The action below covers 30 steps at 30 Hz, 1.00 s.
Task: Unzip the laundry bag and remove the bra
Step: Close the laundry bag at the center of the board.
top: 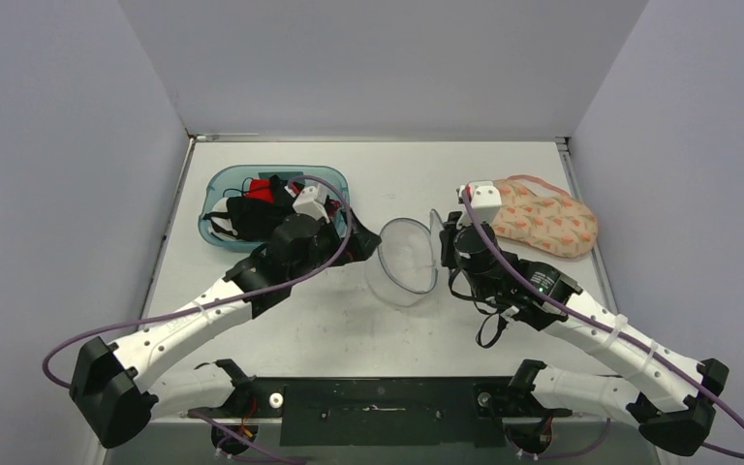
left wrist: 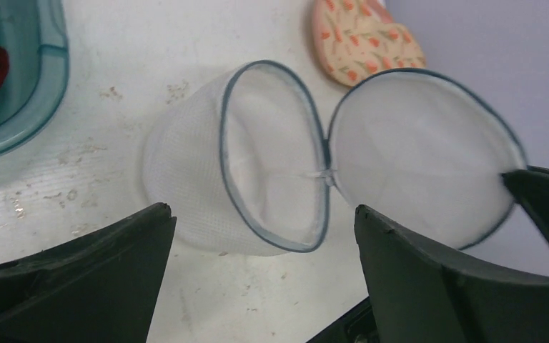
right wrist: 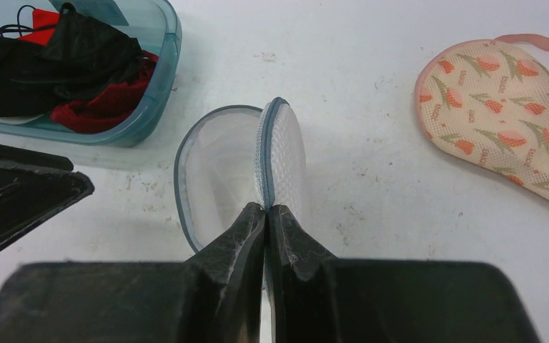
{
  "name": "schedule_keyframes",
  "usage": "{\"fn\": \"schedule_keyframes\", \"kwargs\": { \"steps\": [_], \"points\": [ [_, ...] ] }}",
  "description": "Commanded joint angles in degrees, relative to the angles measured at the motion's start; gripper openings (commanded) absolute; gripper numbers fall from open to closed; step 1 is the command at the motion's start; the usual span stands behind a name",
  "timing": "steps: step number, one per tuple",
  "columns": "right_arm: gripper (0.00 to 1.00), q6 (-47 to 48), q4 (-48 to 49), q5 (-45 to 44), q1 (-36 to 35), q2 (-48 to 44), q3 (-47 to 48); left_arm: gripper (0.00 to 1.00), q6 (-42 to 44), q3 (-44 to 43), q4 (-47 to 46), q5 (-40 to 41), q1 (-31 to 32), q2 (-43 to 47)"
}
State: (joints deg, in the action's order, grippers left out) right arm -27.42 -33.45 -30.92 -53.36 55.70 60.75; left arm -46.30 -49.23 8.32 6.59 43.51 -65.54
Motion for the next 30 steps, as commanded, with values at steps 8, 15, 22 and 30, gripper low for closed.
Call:
{"fn": "schedule_keyframes", "kwargs": {
  "steps": [8, 15, 22, 30],
  "points": [
    [0.05, -7.6, 0.9, -1.8, -0.4, 2.7, 3.0, 0.96, 8.4, 2.0, -28.6, 9.5, 14.3, 2.5],
    [0.05, -11.3, 1.1, -0.9, 0.2, 2.8, 3.2, 0.96, 9.9, 2.9, -38.4, 4.9, 15.1, -1.3],
    [0.05, -13.0, 2.1, 1.5, 1.8, 2.5, 2.9, 0.96, 8.5, 3.3, -45.8, 4.7, 17.0, -4.3],
    [0.05, -14.9, 3.6, 6.1, 6.4, 1.9, 1.0, 0.96, 8.0, 4.6, -48.8, 9.2, 21.0, -6.8]
  ]
}}
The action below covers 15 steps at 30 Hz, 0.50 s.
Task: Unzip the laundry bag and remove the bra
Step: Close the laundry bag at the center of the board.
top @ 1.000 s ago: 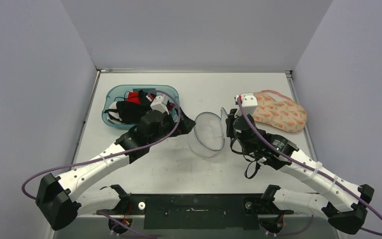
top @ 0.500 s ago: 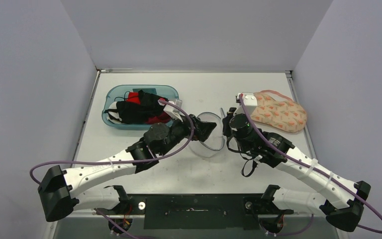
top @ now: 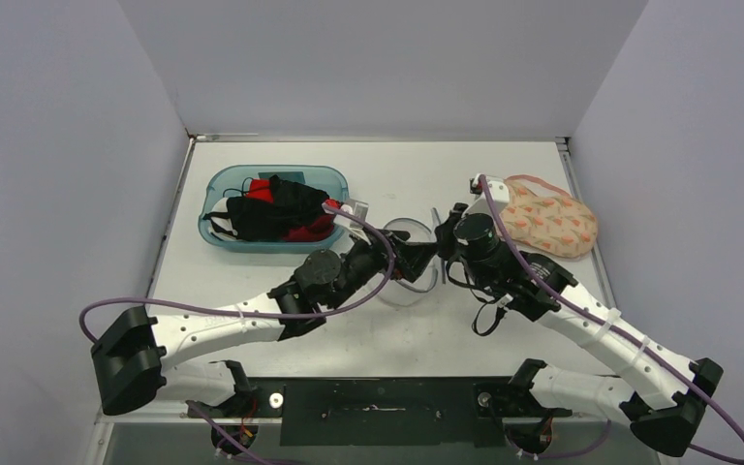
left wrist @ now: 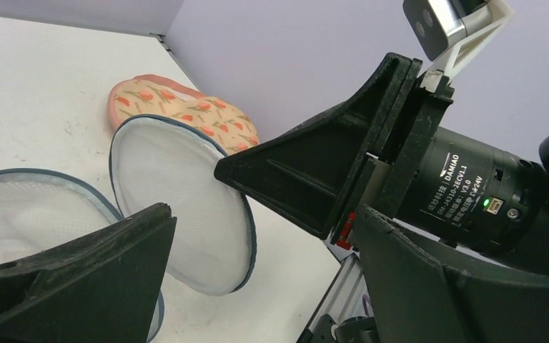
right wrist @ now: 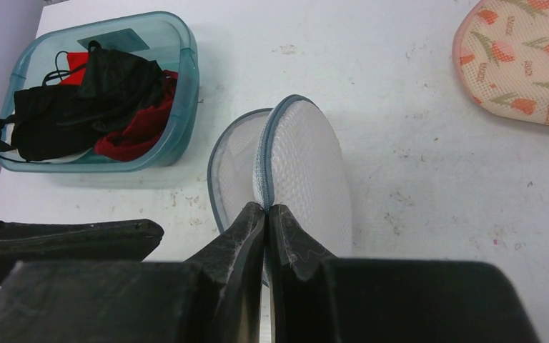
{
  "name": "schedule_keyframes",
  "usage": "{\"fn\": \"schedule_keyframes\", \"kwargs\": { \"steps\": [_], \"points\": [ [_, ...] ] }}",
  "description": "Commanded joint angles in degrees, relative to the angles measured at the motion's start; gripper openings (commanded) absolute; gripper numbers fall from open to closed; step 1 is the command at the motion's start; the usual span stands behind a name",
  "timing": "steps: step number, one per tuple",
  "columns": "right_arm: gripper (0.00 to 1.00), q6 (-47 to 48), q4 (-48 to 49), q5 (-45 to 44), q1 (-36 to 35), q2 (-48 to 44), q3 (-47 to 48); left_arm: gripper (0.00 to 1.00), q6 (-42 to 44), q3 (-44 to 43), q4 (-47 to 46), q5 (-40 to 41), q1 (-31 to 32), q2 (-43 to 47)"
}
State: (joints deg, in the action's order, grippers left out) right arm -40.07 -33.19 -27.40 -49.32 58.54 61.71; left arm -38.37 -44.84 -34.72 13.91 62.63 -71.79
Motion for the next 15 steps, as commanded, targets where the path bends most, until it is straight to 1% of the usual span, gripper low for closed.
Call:
{"fn": "schedule_keyframes", "kwargs": {
  "steps": [1, 5, 10, 15],
  "points": [
    [0.05, -2.6, 3.7, 3.3, 3.1, -1.3, -0.4, 0.96, 0.2, 0.4, -5.8, 2.5, 2.4, -0.6],
    [0.05, -3.8, 4.7, 6.7, 6.1, -2.1, -1.4, 0.96, 2.8, 1.2, -4.0, 5.7, 4.4, -0.8],
    [0.05, -4.5, 5.0, 7.7, 6.3, -2.5, -1.0, 0.97, 4.5, 5.0, -4.5, 8.9, 5.2, 0.0],
    [0.05, -5.8, 6.2, 10.1, 6.3, -2.4, -1.4, 0.97, 7.7, 2.9, -3.4, 9.8, 5.9, -2.6]
  ]
}}
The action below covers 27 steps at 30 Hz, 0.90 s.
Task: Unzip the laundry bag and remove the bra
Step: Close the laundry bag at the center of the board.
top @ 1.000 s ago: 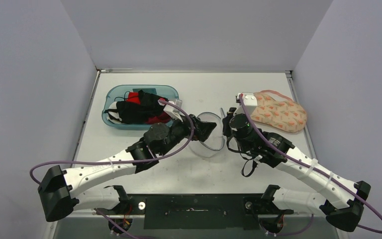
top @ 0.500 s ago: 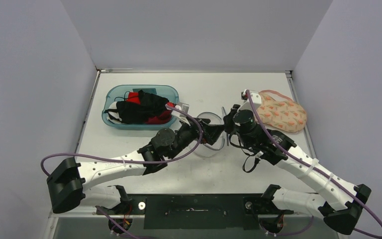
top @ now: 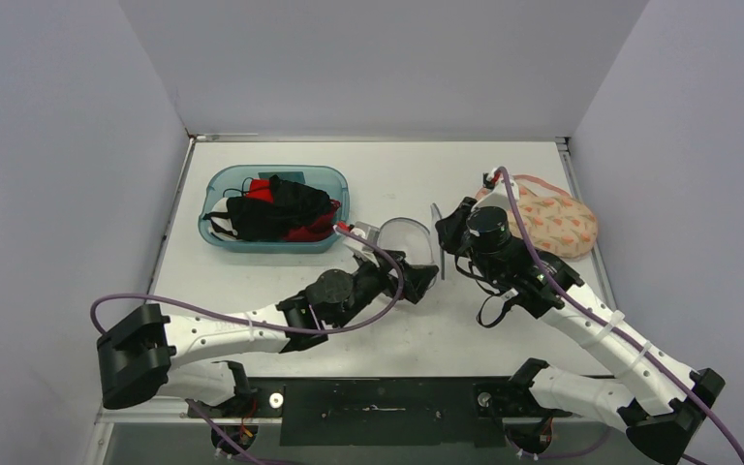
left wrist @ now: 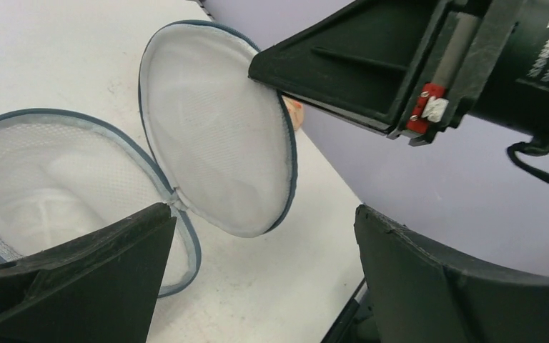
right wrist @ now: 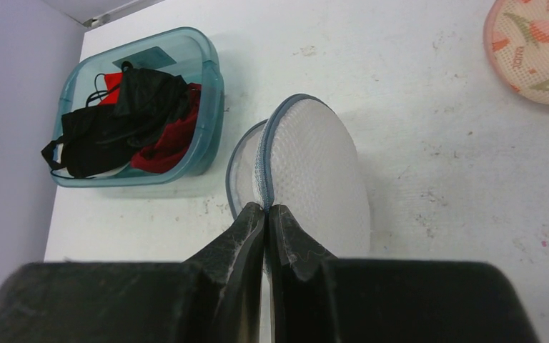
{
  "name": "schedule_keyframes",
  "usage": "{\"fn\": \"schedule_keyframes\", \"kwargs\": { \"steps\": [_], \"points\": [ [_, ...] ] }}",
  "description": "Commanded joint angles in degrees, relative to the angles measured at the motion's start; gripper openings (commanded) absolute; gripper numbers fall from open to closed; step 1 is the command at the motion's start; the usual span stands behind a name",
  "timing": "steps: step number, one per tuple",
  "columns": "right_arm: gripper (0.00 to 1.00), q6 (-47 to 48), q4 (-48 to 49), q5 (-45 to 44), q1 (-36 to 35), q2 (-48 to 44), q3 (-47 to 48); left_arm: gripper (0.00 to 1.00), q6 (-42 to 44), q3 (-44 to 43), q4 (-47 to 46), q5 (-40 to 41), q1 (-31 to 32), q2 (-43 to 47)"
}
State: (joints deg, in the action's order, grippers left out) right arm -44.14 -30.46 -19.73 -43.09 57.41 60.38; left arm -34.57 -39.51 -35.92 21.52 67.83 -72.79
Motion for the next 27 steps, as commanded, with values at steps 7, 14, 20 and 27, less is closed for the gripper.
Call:
{"fn": "schedule_keyframes", "kwargs": {
  "steps": [7, 14, 20, 27],
  "points": [
    [0.05, -3.3, 4.4, 4.8, 0.1, -0.8, -0.2, 0.99, 5.4, -6.3, -3.6, 2.8, 1.1, -5.3],
    [0.05, -4.6, 5.9, 6.8, 0.2, -0.2, -1.1, 0.85, 5.6, -9.5, -2.7, 5.2, 1.2, -8.4],
    [0.05, -4.8, 6.1, 7.0, 0.2, -0.3, -1.6, 0.58, 4.6, -9.5, -2.4, 6.5, 1.0, -9.5],
    [0.12, -4.6, 6.0, 7.2, 0.2, -0.9, -1.8, 0.3, 4.0, -9.4, -2.5, 7.5, 1.0, -10.2]
  ]
}}
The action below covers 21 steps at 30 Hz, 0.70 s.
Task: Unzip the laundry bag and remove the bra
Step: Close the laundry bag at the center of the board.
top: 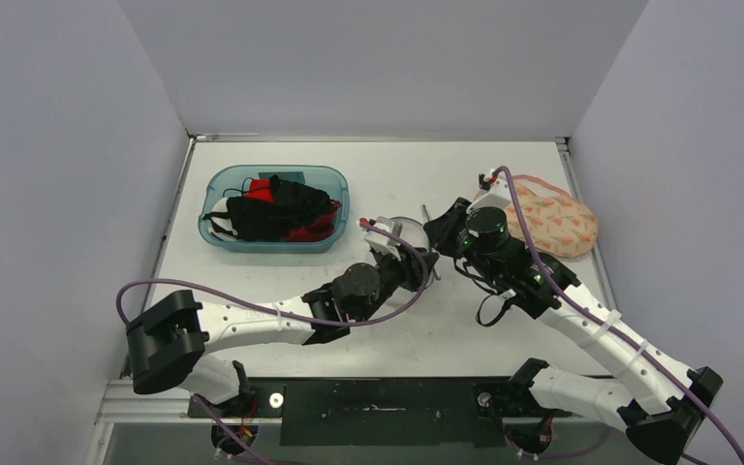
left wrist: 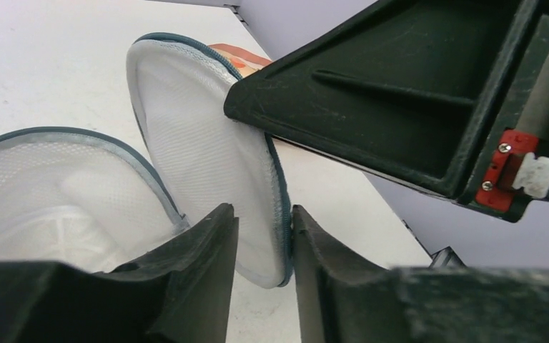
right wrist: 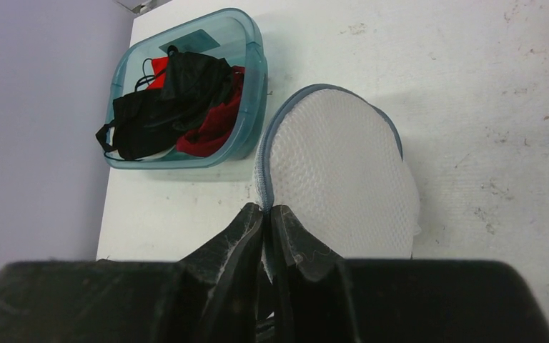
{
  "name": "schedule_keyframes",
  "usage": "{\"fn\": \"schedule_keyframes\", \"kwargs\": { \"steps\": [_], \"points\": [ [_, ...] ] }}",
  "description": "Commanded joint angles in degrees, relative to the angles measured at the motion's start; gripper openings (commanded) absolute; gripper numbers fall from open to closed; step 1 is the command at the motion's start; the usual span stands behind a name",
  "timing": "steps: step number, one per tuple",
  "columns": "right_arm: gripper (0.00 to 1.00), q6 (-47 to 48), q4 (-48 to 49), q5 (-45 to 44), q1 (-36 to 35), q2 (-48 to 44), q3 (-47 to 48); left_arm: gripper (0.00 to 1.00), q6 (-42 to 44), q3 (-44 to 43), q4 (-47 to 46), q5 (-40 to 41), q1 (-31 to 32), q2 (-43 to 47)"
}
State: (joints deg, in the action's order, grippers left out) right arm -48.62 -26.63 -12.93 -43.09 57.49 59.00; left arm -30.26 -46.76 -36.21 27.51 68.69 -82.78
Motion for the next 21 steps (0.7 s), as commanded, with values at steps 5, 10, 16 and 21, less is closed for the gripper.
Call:
{"fn": "schedule_keyframes", "kwargs": {
  "steps": [5, 10, 16, 21],
  "points": [
    [0.2, 0.3, 2.2, 0.4, 0.2, -1.8, -0.4, 0.16, -0.8, -1.8, -2.5, 2.2, 0.0, -0.2],
    [0.4, 0.9, 1.8, 0.5, 0.2, -2.4, 0.1, 0.0, -1.9, -1.2, -2.8, 2.9, 0.0, 0.1],
    [0.78, 3.7, -0.5, -1.8, 0.3, -4.2, 1.6, 0.0, -6.6, 2.1, -4.1, 1.6, -2.4, 1.5],
    [0.82, 7.7, 1.2, -2.8, 0.4, -8.2, -1.6, 0.0, -16.1, 6.9, -7.7, -7.7, -8.1, 3.1]
  ]
}}
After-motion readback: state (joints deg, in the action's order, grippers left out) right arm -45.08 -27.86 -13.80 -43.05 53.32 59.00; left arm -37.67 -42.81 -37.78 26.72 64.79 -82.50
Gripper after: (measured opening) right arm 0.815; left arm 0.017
